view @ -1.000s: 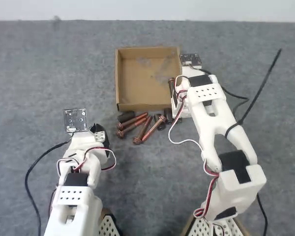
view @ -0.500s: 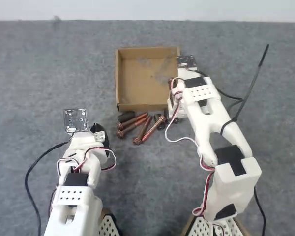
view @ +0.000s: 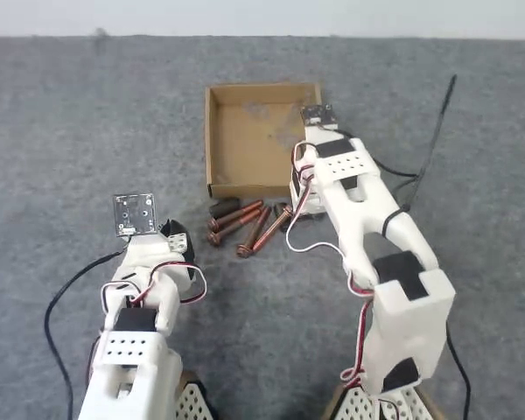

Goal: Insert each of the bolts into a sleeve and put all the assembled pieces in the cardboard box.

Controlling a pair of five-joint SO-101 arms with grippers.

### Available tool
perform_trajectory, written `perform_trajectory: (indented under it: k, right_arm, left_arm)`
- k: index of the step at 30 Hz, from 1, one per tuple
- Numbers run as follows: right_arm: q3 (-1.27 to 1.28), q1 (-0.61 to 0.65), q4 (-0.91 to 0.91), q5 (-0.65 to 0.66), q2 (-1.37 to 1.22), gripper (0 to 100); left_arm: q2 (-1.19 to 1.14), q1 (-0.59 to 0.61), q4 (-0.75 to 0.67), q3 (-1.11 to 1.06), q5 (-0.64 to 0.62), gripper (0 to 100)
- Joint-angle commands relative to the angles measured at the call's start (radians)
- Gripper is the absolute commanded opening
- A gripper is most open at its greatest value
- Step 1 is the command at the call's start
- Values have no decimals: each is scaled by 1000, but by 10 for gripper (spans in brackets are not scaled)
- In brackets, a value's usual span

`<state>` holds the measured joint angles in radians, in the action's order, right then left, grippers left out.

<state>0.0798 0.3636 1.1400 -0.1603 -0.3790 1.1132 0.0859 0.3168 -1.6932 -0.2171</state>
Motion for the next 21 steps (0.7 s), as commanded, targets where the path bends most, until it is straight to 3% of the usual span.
perform_trajectory:
  k: [1, 5, 12, 21]
  right_arm:
    - [-37, 8, -45, 3, -25, 150]
    - [-37, 4, -64, 3, -39, 136]
    - [-37, 4, -67, 3, -38, 7]
    - [-48, 4, 90, 51, 21, 7]
  left_arm:
    - [20, -6, -32, 13, 9, 12]
    - [20, -6, -31, 13, 9, 12]
    - [20, -6, -29, 13, 9, 12]
    - [20, -3, -31, 13, 9, 12]
